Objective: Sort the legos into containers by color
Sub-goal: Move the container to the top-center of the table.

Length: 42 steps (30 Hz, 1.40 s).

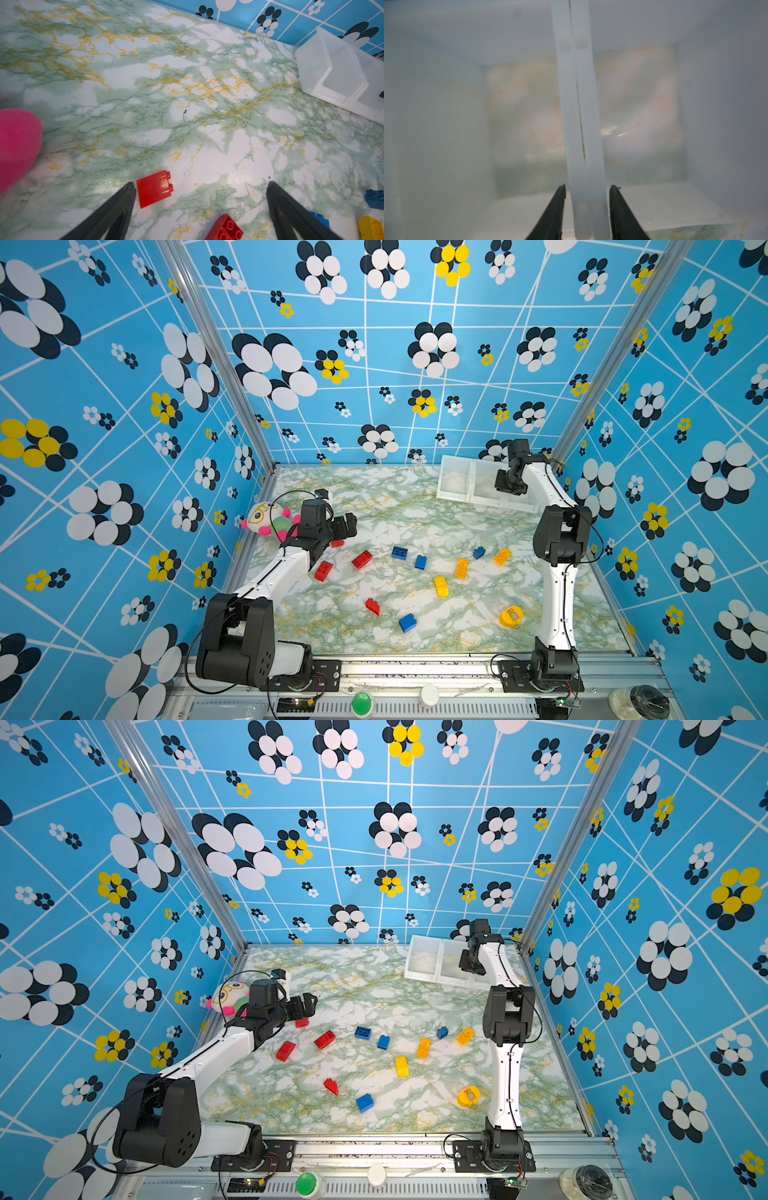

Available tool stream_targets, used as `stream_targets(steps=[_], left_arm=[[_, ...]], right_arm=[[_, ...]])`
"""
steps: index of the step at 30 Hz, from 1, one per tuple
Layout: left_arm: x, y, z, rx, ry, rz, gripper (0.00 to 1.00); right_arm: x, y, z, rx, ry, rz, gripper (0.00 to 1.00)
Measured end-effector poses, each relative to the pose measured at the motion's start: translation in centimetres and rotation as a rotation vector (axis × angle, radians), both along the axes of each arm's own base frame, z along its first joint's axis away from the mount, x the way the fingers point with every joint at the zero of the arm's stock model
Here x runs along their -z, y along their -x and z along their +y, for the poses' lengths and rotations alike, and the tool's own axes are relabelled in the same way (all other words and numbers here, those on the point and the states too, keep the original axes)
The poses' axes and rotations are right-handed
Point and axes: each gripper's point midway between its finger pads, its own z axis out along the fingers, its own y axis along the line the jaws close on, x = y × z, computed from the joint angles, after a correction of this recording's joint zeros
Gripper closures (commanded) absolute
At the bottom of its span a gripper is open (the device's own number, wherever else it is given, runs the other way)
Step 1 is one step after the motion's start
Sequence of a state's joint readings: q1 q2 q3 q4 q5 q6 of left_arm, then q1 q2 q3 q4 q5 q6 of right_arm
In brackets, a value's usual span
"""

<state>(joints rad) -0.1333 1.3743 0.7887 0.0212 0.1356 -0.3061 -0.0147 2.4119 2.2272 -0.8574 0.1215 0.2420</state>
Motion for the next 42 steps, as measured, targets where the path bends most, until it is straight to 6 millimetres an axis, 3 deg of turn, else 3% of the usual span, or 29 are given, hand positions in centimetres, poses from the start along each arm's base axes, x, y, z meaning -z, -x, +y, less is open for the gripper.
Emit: stream_targets(steps=[4, 9, 17, 21, 31, 42], left_arm=[[0.0, 0.0, -0.1, 0.002, 0.001, 0.001, 0.01], [0.0, 0.2, -0.2, 0.005, 0.0, 0.006, 0.01], [-0.5, 0.6, -0.2, 0.005, 0.001, 0.002, 0.01], [-1.0, 0.9, -0.1, -0.002, 0.01, -0.002, 0.01], [-2.4, 1.8, -0.1, -0.006, 0.022, -0.028, 0.01], [-1.8, 3.0, -0.3, 0.001, 0.022, -0.002, 0.01]], right_arm=[[1.1, 0.1, -0.1, -0.014, 0.01, 0.025, 0.75], [1.1, 0.3, 0.0, -0.02, 0.009, 0.035, 0.86], [1.1, 1.4, 1.2, -0.045, 0.014, 0.042, 0.92], [1.0, 3.0, 3.7, -0.092, 0.016, 0.059, 0.93], [0.7, 7.7, 12.6, -0.258, 0.017, 0.084, 0.97], [1.1, 10.9, 19.1, -0.306, 0.011, 0.085, 0.98]])
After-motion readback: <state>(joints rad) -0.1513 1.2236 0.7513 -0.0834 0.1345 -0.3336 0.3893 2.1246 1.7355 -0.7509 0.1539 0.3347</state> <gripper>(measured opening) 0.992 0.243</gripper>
